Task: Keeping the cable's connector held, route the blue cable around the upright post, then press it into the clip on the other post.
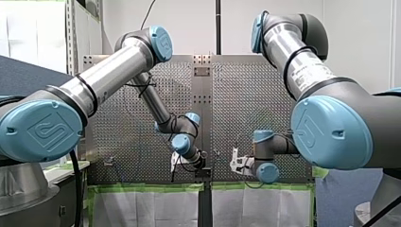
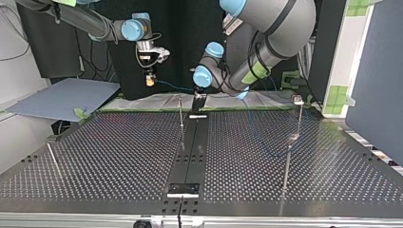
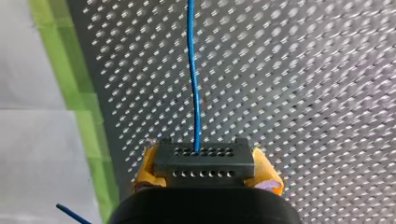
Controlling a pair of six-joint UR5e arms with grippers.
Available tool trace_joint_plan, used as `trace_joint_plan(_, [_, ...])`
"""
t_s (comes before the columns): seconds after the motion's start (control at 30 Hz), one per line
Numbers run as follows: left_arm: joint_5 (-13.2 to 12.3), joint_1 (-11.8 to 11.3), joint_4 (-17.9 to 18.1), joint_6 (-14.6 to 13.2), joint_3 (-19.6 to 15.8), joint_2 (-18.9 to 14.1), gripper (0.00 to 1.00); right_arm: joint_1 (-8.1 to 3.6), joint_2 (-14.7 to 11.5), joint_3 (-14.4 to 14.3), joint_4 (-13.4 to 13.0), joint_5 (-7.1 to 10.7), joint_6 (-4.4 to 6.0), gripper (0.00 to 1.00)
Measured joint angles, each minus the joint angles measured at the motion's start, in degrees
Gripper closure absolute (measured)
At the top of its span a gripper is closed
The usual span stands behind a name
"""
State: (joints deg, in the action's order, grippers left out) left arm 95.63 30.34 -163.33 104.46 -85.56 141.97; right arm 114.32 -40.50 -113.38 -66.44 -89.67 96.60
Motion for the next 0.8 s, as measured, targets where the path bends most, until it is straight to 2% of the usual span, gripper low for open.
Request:
trace_joint_plan(0.17, [1.4,0.01,0.57,-0.17,-0.01,0.0,1.0,-1.02,1.8,0.41,-0.36,0.31,0.22,1.0])
trace_joint_plan(0.27, [2.96,0.07,0.99,-0.68,0.01,0.0,1.0,-1.72,2.1,1.1,-0.22,0.87,0.8,1.0])
trace_joint_plan(0.4, [5.1,0.28,1.33,-1.87,0.01,0.0,1.0,-2.61,2.19,2.77,0.9,2.61,1.73,1.0])
trace_joint_plan(0.53, [6.87,0.62,1.72,-3.08,0.01,0.0,1.0,-3.11,2.19,4.51,2.26,3.62,1.84,1.0])
trace_joint_plan(0.8, [6.7,1.78,3.54,-3.49,0.0,0.0,1.0,-4.21,2.21,5.8,3.11,4.93,2.03,1.0])
